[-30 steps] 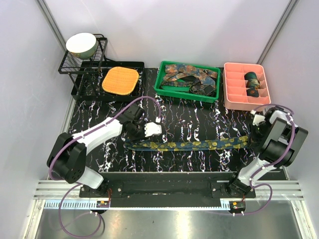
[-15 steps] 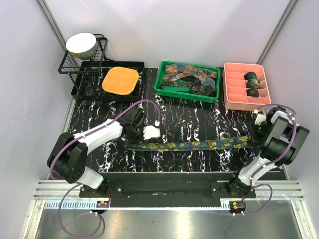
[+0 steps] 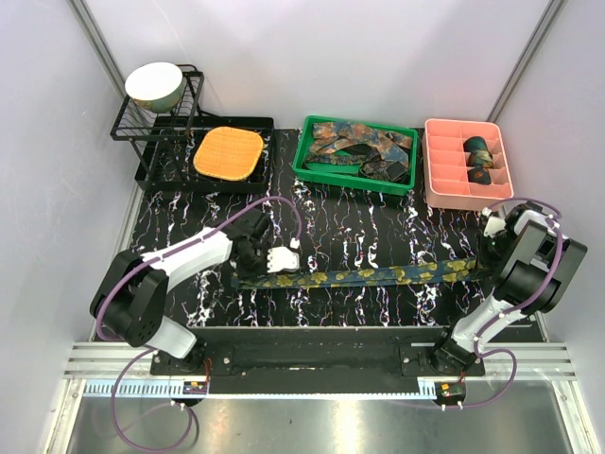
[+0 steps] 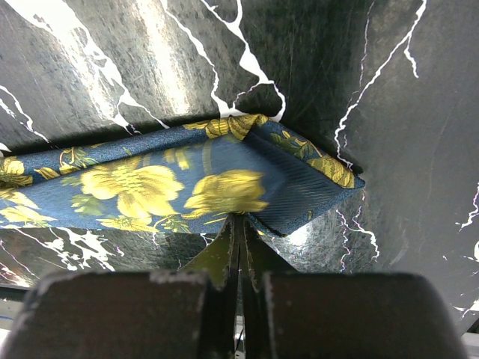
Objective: Roll the ties
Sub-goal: Flatten out the tie at the center of the board.
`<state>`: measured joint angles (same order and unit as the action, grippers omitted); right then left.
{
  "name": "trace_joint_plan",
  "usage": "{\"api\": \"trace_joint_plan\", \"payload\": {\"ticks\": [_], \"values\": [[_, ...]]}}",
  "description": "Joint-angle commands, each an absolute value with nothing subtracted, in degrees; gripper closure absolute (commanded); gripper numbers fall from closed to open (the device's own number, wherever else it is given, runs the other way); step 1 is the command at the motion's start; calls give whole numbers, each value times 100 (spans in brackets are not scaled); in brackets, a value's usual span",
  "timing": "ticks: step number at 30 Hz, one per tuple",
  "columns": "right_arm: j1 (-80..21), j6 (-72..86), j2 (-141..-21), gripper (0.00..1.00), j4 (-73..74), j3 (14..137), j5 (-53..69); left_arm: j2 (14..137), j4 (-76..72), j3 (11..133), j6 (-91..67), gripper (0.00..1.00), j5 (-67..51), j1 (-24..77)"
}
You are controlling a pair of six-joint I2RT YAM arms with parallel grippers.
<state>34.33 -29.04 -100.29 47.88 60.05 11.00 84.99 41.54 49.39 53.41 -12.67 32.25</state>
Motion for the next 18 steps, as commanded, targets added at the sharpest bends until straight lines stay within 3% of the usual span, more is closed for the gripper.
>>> {"api": "trace_joint_plan", "payload": {"ticks": [1, 15, 16, 18], "values": [[3559, -3006, -10345, 100, 4236, 5968, 563, 8332, 4456, 4878, 5677, 74, -1248, 2980], [3595, -3015, -10371, 100, 4201, 5959, 545, 7884, 4562, 4263, 6337, 76, -791, 2294], [3595, -3023, -10371, 100, 4227, 5968, 571, 7875, 4544, 4298, 6328, 74, -800, 2207], [3586, -3032, -10354, 100, 4271, 5977, 632, 7752, 4561, 4385, 6206, 56, -966, 2153]]}}
